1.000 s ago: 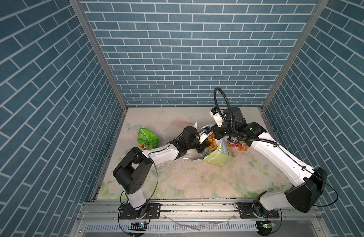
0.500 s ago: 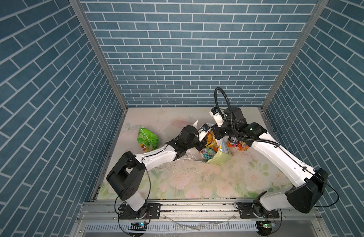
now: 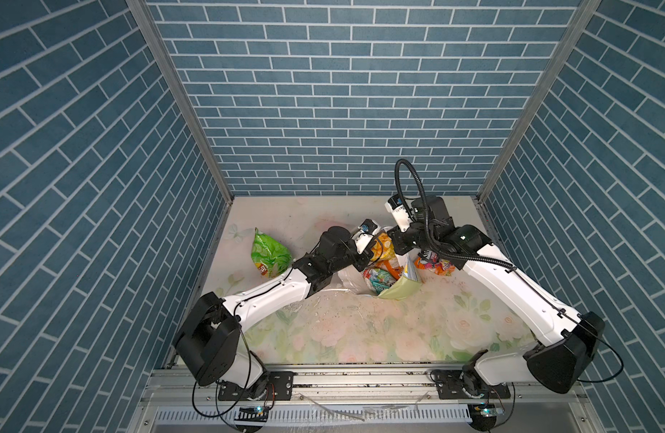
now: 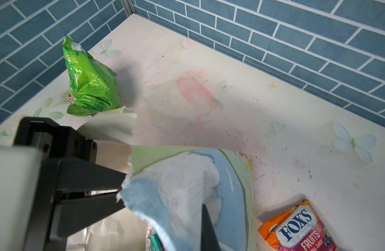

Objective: Take the snacks out of the paper bag
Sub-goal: Pick up the snack from the paper bag.

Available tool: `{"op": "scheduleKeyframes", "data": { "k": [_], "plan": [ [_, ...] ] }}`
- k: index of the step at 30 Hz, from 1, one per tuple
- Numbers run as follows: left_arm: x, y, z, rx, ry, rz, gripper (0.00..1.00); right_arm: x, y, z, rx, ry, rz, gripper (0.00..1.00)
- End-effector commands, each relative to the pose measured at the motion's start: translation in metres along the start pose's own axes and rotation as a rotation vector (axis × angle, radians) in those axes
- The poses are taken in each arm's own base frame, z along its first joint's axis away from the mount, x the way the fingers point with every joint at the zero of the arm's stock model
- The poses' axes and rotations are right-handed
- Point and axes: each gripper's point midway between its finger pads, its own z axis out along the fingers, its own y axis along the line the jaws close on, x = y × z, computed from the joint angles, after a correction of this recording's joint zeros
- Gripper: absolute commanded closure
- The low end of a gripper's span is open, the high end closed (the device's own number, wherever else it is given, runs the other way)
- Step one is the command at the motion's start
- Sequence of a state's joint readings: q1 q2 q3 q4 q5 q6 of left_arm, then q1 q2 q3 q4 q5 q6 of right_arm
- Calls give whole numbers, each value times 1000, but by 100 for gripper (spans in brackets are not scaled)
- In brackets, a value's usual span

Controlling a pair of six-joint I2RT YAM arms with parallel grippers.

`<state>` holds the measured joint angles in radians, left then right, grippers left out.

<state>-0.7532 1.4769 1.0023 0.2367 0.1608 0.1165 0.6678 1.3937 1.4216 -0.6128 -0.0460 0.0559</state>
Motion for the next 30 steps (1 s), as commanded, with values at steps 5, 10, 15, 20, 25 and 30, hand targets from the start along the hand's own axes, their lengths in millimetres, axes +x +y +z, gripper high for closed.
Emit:
{"op": "scheduleKeyframes", "data": {
  "k": [5,10,15,20,25,30],
  "plan": [
    [-14,10,-14,-54,-41,10,100,-29,-5,-20,43,-128,33,100],
    [-18,12,-18,-67,-53,-3,100,-33,-12,-23,78,-138,77,100],
    [-23,13,-22,-73,-61,-14,100,-32,-14,-26,90,-158,90,100],
    [-24,12,-24,-68,-63,-31,100,-30,-20,-27,122,-151,112,100],
    [-31,11,-26,-56,-72,-56,100,-28,-27,-29,163,-145,163,100],
    [-42,11,-31,-55,-82,-84,100,-22,-35,-31,202,-135,205,100]
  ]
}}
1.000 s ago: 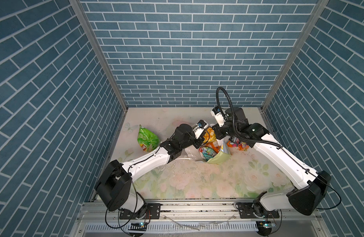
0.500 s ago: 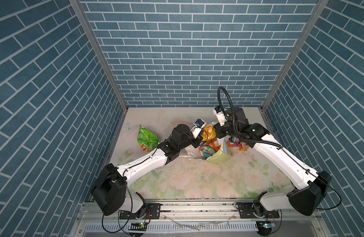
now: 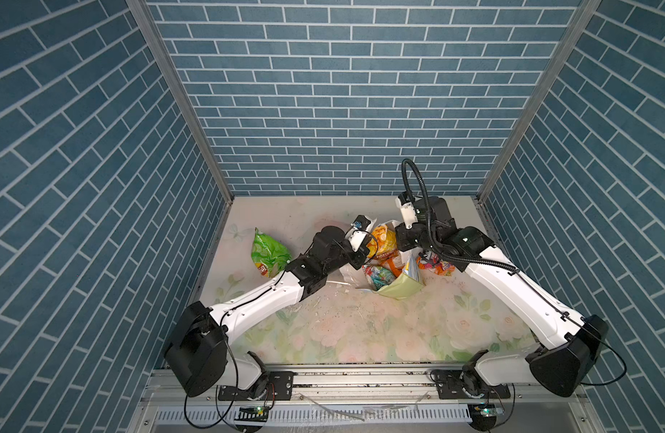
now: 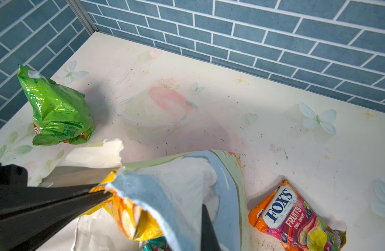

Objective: Take the snacks out of the paper bag
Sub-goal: Pick up the snack from the paper bag.

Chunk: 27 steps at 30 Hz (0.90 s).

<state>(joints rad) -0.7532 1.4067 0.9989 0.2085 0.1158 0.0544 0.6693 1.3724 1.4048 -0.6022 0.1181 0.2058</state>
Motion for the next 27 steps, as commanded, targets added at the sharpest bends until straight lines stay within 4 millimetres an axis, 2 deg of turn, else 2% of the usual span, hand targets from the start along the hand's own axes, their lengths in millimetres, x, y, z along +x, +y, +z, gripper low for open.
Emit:
{"op": "scheduleKeyframes", "data": {
  "k": [1,4,16,27],
  "plan": [
    [-29,2,-13,-6,-53,-28,100,-23,-10,-23,42,-102,69,100],
    [-39,1,-21,-4,-86,-21,100,-21,-16,-26,70,-104,84,100],
    [-72,7,-49,-42,-137,-35,100,-11,-23,-27,72,-75,136,100],
    [-75,15,-65,-90,-112,-92,100,-10,-30,-30,63,-81,170,100]
  ]
}}
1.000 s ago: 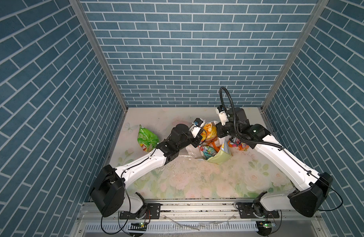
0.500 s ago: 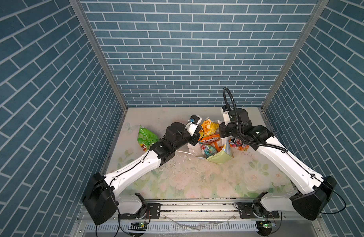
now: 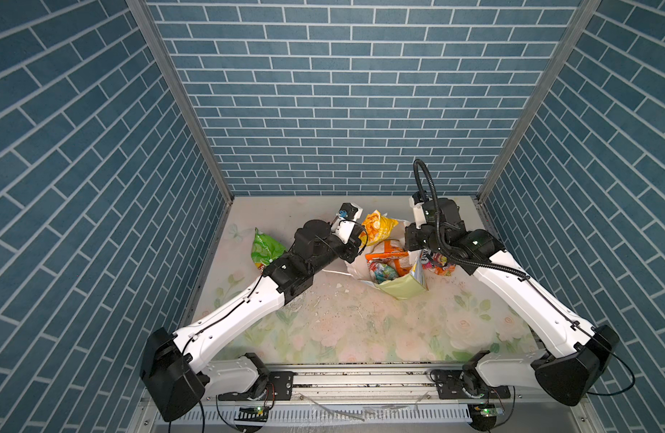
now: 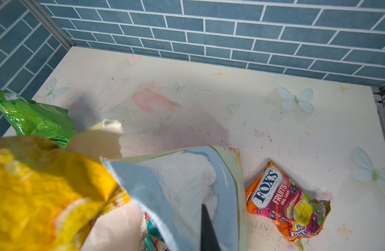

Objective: Take the snacks out of the paper bag
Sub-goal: Pick up the snack from the paper bag, then place the snack at the middle-left of the table.

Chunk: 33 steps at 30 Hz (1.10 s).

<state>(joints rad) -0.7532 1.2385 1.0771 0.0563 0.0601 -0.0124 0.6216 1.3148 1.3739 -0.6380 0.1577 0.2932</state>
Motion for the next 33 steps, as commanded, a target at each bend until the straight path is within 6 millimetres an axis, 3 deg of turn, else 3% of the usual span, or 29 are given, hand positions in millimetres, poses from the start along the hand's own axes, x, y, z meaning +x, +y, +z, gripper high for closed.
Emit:
{"op": "scheduleKeyframes", "data": {
  "k": [1,16,21,27,33],
  "plan": [
    [-14,5,-9,-32,-10,-30,100,-17,-2,-15,-20,-76,66,100],
    [-16,25,-19,-152,49,-168,100,-8,-3,-5,-66,-37,164,100],
    [-36,36,-38,-217,-15,-195,100,-9,2,5,-91,-4,171,100],
    [-62,60,-59,-345,-17,-184,100,-26,3,14,-96,-3,174,100],
    [-69,92,-91,-462,-25,-228,100,-38,7,29,-114,-19,177,100]
  ]
}}
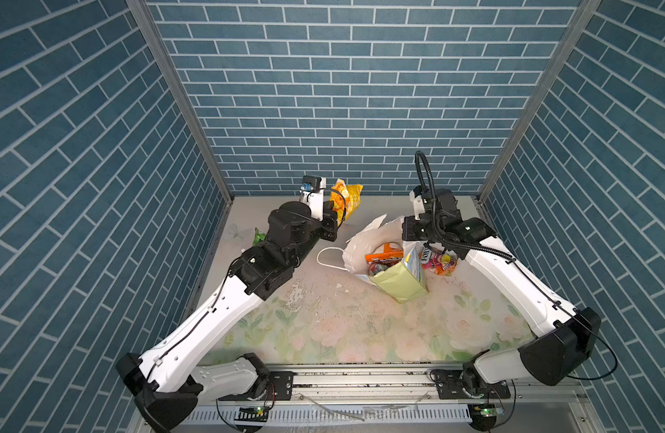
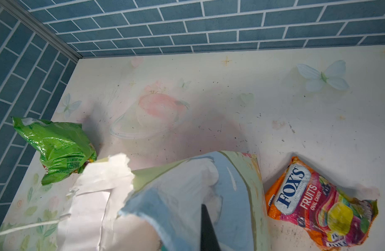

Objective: Take the snacks out of the paper bag
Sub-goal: Place the snack at the middle-left of the table.

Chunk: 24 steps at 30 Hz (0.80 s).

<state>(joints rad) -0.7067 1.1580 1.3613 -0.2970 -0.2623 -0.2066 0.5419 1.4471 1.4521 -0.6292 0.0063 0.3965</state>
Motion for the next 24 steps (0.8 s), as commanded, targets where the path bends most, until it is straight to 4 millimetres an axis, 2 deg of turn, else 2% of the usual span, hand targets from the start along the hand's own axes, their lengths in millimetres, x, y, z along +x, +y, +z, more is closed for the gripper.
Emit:
{"op": "scheduleKeyframes", "data": {
  "k": [1,5,9,15,20,24],
  "plan": [
    [-2,36,-17,-120,18,-35,100,-30,11,-4,-45,-90,27,100],
    [0,77,-37,-236,45,-92,100,-36,13,-1,-55,-100,31,100],
    [16,116,-59,-382,65,-128,100,-39,13,-2,-56,-114,26,100],
    [61,179,-87,-610,132,-224,100,-39,13,-7,-62,-121,28,100],
    [96,226,-96,-729,202,-344,100,-37,18,-13,-94,-117,30,100],
    [133,259,-99,-811,254,-437,100,-37,19,-17,-101,-118,32,100]
  ]
}}
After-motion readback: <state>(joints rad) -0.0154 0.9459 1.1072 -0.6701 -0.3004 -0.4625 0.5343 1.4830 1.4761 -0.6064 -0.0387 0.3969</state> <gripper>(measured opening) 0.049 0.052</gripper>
